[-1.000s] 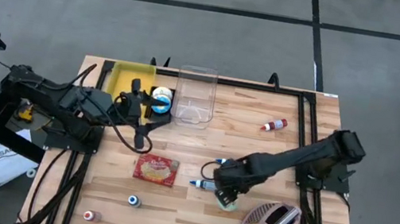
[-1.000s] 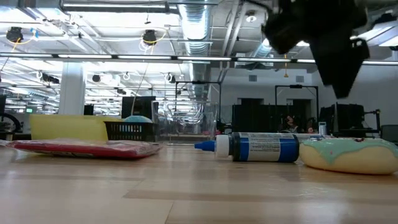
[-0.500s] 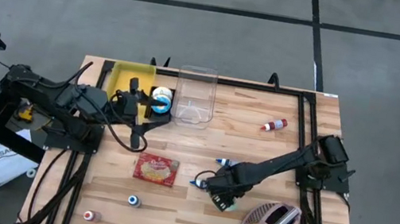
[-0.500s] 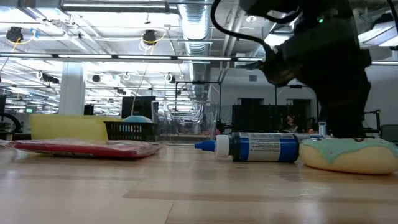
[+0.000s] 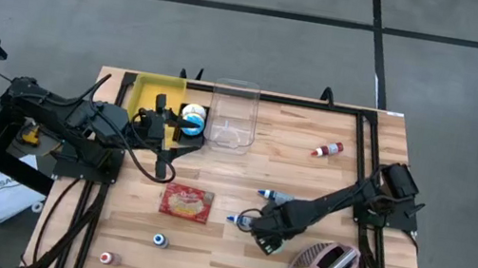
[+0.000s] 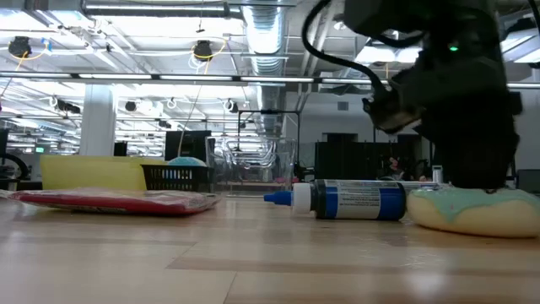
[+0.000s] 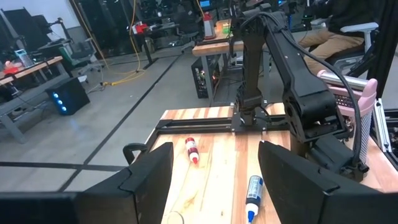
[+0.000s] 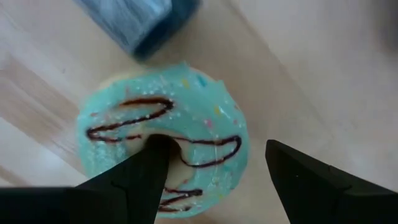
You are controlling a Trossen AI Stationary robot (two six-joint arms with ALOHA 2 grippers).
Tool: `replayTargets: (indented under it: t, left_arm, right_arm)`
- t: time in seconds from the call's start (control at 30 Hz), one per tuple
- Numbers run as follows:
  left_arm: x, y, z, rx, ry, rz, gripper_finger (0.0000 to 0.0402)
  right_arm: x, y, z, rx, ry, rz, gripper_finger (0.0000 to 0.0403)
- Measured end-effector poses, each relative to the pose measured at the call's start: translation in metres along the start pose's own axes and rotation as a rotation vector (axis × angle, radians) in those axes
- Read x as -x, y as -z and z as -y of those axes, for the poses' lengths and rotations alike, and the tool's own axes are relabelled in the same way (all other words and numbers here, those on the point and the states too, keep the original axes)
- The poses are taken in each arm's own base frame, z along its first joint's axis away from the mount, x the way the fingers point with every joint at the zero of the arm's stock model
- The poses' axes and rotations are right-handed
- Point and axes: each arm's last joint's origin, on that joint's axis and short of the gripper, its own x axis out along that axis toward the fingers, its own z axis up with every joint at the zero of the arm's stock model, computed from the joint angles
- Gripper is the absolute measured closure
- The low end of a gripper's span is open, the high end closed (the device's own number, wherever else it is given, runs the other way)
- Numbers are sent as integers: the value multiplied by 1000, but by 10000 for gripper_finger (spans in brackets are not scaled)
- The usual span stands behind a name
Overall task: Pick & Place Food Item
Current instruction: Put the green doughnut into the black bin
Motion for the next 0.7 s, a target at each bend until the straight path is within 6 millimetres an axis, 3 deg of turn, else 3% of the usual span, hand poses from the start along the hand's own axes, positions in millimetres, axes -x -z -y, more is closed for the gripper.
replayTargets:
  t: [0.3,0.7]
  left_arm:
    - [0,0,0,25,2,0,169]
    - [0,0,0,67,1,0,187]
  right_arm:
    - [-4,4,1,-33,-1,29,155]
    - [3,6,-5,-6,-65,98,305]
